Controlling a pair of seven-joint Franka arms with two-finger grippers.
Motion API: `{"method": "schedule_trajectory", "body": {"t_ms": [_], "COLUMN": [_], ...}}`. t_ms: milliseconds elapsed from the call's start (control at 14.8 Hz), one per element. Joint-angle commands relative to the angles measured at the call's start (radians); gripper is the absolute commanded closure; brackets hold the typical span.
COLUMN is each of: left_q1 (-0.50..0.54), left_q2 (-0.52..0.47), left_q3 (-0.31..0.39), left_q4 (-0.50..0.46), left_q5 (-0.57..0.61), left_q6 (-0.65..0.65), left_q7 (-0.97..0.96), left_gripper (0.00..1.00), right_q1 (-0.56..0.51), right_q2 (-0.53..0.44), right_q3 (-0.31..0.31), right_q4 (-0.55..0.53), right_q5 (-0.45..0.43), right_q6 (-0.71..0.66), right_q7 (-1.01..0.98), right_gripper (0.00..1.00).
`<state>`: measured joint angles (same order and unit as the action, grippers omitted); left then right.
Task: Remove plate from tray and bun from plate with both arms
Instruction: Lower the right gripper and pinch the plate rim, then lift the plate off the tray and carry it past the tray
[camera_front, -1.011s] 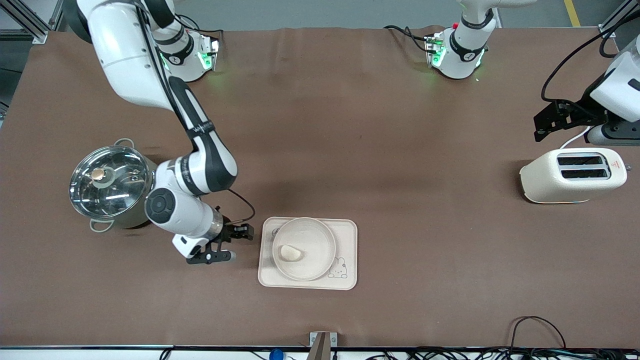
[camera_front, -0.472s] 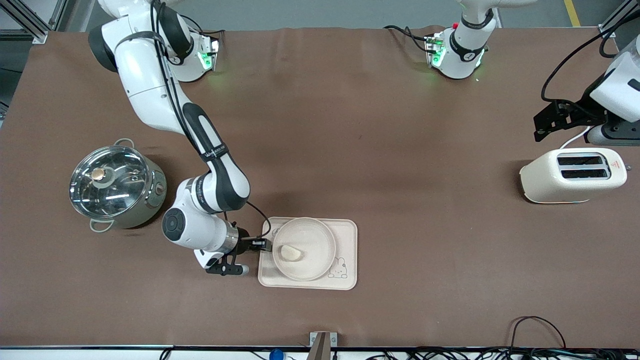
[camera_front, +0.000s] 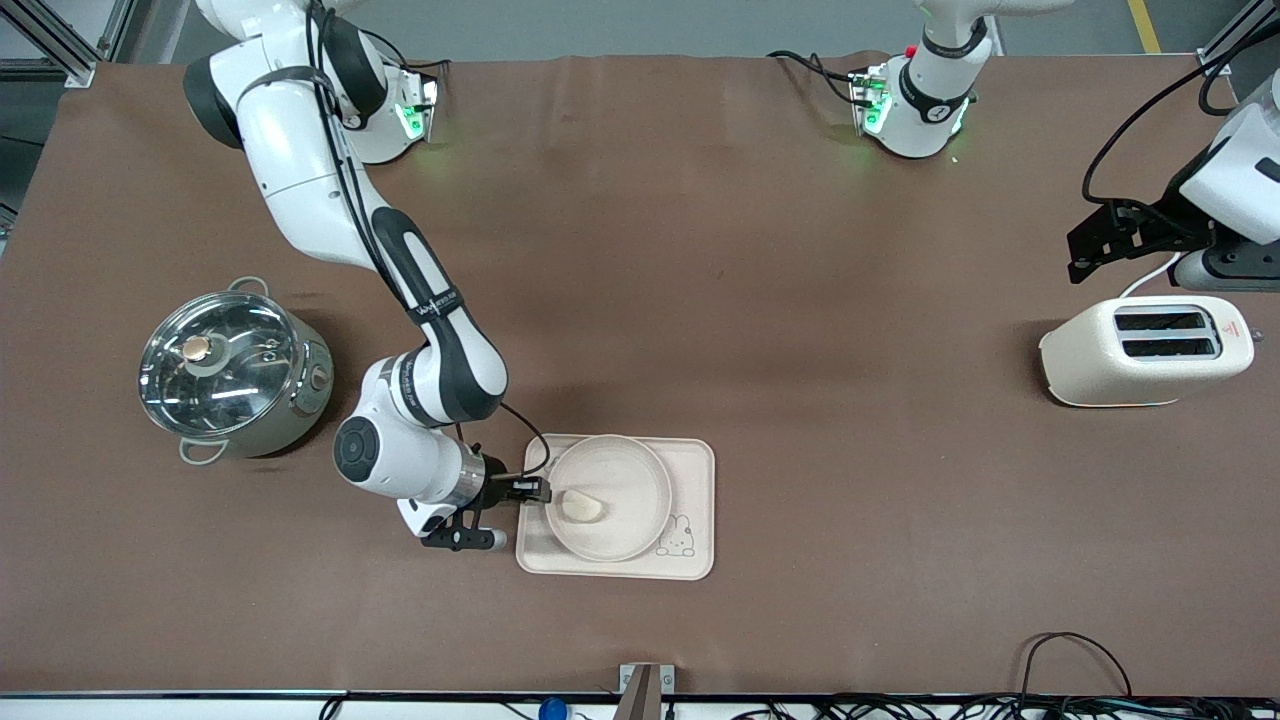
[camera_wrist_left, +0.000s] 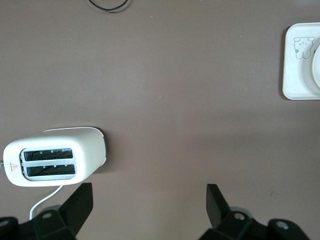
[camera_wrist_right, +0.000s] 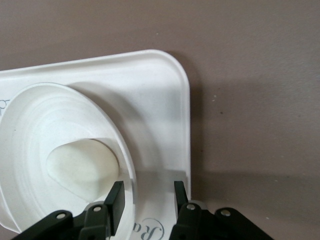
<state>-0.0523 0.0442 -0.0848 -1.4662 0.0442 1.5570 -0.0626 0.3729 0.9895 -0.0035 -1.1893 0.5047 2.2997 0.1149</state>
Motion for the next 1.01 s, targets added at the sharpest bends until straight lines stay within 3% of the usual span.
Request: {"method": "schedule_trajectory", "body": {"t_ms": [0, 270, 607, 944], "left_q1": [0.002, 0.002, 0.000, 0.000], "left_q2": [0.005, 0.005, 0.005, 0.005], "left_q3": [-0.004, -0.004, -0.004, -0.004], "left_q4": [0.017, 0.017, 0.017, 0.015], "left_q5": [0.013, 0.014, 0.013, 0.013], "left_q6": [-0.018, -0.018, -0.018, -0.020], "left_q7": [0.009, 0.007, 0.007, 0.007], "left_gripper": [0.00, 0.00, 0.00, 0.00], "right_q1": [0.015, 0.018, 0.021, 0.011], "right_q2": [0.026, 0.031, 0.031, 0.023], "right_q3": [0.003, 0.007, 0.008, 0.014], "right_q4": [0.023, 0.017, 0.017, 0.023], "right_q5": [0.021, 0.021, 0.021, 0.025], "right_q6": [0.026, 0.027, 0.026, 0.011], "right_q7": [0.006, 0.008, 0.008, 0.005], "right_gripper": [0.53, 0.68, 0.98, 0.99]}}
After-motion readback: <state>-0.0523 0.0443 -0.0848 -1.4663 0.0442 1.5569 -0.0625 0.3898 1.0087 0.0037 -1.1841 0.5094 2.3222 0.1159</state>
